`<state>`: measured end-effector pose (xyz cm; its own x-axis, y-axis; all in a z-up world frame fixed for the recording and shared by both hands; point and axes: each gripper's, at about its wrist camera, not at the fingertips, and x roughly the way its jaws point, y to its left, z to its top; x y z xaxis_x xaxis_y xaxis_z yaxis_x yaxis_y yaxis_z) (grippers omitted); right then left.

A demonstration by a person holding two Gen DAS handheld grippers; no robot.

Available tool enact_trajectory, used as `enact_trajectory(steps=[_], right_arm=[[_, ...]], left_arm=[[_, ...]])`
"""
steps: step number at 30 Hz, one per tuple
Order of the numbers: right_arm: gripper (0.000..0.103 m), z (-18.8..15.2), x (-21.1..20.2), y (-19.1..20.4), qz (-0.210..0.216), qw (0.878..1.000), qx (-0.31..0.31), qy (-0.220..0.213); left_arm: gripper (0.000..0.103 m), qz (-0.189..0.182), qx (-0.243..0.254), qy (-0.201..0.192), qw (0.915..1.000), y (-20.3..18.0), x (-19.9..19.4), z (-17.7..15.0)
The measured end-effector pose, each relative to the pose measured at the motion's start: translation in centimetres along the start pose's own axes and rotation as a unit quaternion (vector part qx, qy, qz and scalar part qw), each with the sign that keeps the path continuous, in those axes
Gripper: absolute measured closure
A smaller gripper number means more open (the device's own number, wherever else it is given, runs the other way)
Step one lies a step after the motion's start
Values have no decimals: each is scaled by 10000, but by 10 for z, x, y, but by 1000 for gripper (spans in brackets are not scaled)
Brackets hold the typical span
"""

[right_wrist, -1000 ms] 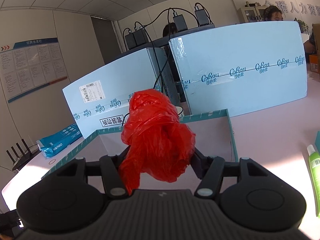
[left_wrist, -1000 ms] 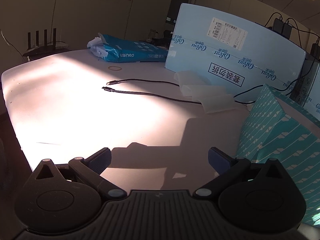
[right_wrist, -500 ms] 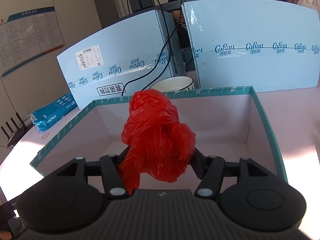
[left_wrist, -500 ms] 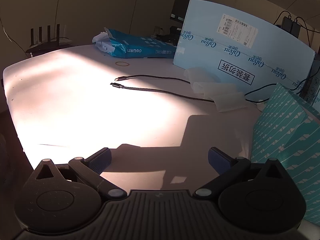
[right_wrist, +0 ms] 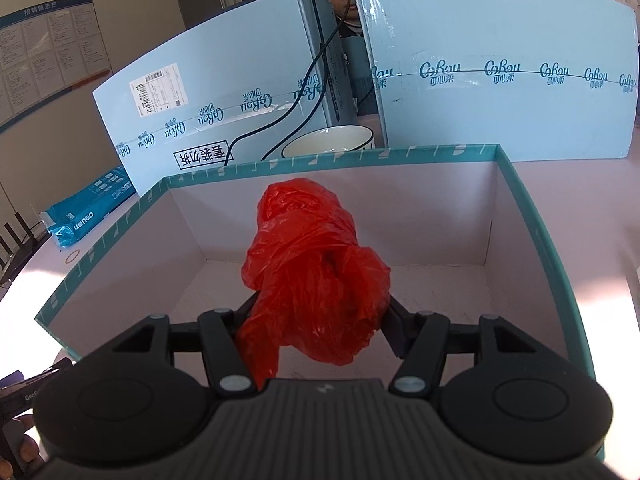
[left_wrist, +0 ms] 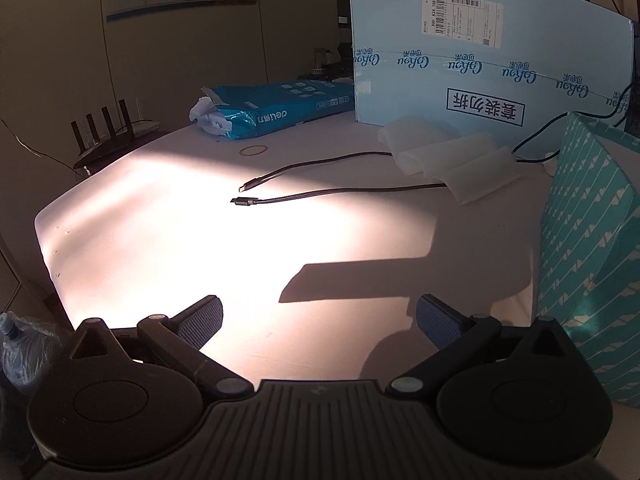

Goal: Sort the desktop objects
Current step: 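Lower the red bag into the teal box and open the right tool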

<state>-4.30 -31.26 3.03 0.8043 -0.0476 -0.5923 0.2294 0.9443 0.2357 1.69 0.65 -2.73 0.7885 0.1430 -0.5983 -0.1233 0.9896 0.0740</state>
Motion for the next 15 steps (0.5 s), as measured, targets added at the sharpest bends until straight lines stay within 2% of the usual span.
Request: enact_trajectory(steps=[9, 12, 15], right_arm=[[40, 2, 2, 1, -116, 9999, -18, 119], [37, 2, 2, 2, -146, 9998, -32, 123], [29, 2, 2, 2, -142, 9998, -2, 107]], left_arm=[[0, -177, 130, 58, 9997, -17, -5, 2], [0, -225, 203, 79, 9995, -22, -6, -1], [0, -237, 230, 103, 9994, -24, -7, -2]])
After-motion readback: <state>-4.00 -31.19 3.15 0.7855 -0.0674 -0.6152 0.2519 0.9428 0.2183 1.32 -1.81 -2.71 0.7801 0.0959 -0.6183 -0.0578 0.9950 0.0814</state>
